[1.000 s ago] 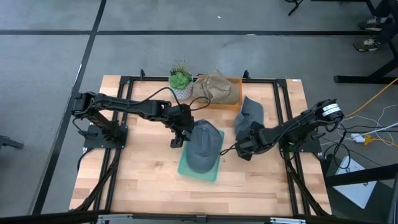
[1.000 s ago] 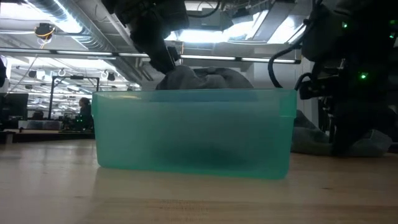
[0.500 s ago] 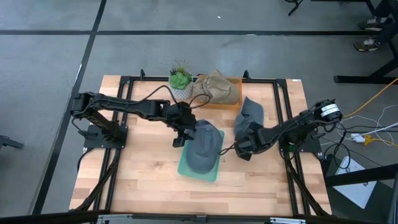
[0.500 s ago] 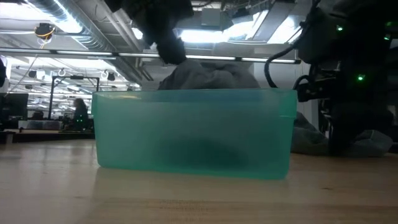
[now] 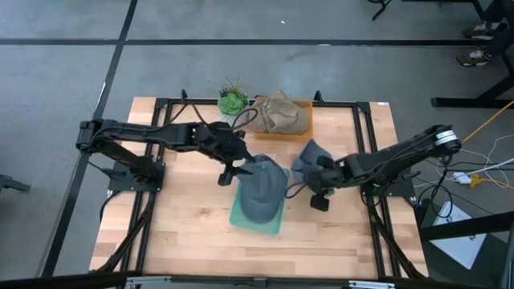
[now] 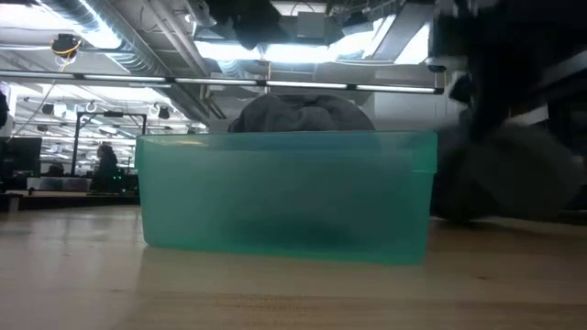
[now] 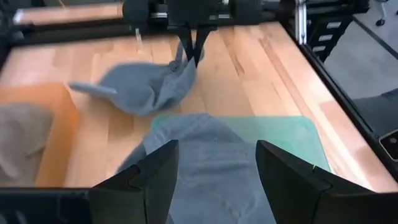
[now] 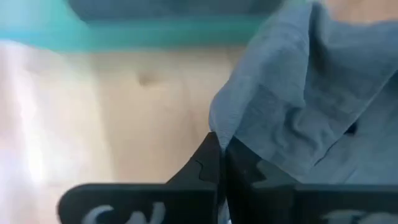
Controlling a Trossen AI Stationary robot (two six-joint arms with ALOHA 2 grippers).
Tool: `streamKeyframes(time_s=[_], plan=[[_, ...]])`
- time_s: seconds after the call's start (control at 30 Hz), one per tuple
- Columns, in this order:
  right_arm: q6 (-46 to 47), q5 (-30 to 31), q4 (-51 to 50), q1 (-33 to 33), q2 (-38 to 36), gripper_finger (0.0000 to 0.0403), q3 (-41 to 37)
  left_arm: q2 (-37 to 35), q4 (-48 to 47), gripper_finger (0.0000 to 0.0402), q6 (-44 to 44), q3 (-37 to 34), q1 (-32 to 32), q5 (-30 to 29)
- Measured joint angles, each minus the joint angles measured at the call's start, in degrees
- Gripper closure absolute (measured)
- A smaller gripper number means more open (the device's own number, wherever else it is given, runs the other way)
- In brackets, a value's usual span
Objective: Pick & Place hat
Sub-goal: Put the blue cap into the green bin
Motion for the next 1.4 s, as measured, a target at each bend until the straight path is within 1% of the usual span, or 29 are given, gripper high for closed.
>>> streamKeyframes(time_s=[0.13, 0.27, 0.4, 0.53, 0.6, 0.7, 0.77, 0.9, 1.03, 1.13, 1.23, 1.3, 1.4], plan=[[-2.43, -0.69, -0.71, -0.03, -5.01, 0.0398, 3.4, -0.2, 3.07, 0.0192, 0.74, 0.0, -0.18, 0.05], [-4.27, -0.87, -0.8, -0.03, -8.35, 0.0398, 6.33, 1.41, 6.45, 0.0192, 4.72, 0.01, -0.7, 0.27], [-5.66, -0.93, -0.59, -0.04, -9.94, 0.0398, 8.53, 3.19, 10.77, 0.0192, 11.39, 0.0, -1.9, 0.39], [-7.78, -0.91, -0.37, -0.05, -10.03, 0.0394, 9.79, 5.3, 18.37, 0.0192, 18.44, 0.02, -3.54, 0.42], [-8.76, -0.86, 1.01, -0.14, -9.97, 0.0394, 9.88, 6.38, 22.08, 0.0192, 21.81, 0.07, -4.35, 0.16], [-9.62, -0.81, 3.75, -0.42, -9.96, 0.0393, 9.88, 8.23, 24.7, 0.0192, 27.21, 0.07, -5.3, -0.65], [-9.58, -0.82, 5.37, -0.87, -9.96, 0.0393, 9.88, 9.39, 25.48, 0.0192, 30.57, 0.05, -5.95, -2.75], [-9.56, -0.85, 8.37, -1.68, -9.96, 0.0394, 9.88, 11.27, 25.86, 0.0192, 36.76, 0.03, -7.5, -9.27], [-10.21, -2.94, 11.02, -2.73, -9.96, 0.0394, 9.88, 13.28, 27.76, 0.0192, 40.3, 0.0, -8.52, -14.71], [-11.31, -5.39, 13.88, -3.24, -9.96, 0.0394, 9.88, 15.15, 31.5, 0.0192, 42.61, 0.04, -8.8, -15.97], [-12.4, -8.61, 15.9, -3.36, -9.96, 0.0394, 9.88, 17.19, 36.11, 0.0192, 45.5, 0.04, -8.9, -18.5], [-12.51, -9.26, 16.4, -3.33, -9.96, 0.0394, 9.88, 18.33, 38.39, 0.0192, 46.45, 0.02, -8.87, -19.71], [-12.36, -9.37, 16.49, -3.33, -9.96, 0.0394, 9.88, 19.75, 42.15, 0.0192, 46.57, 0.02, -8.79, -18.69]])
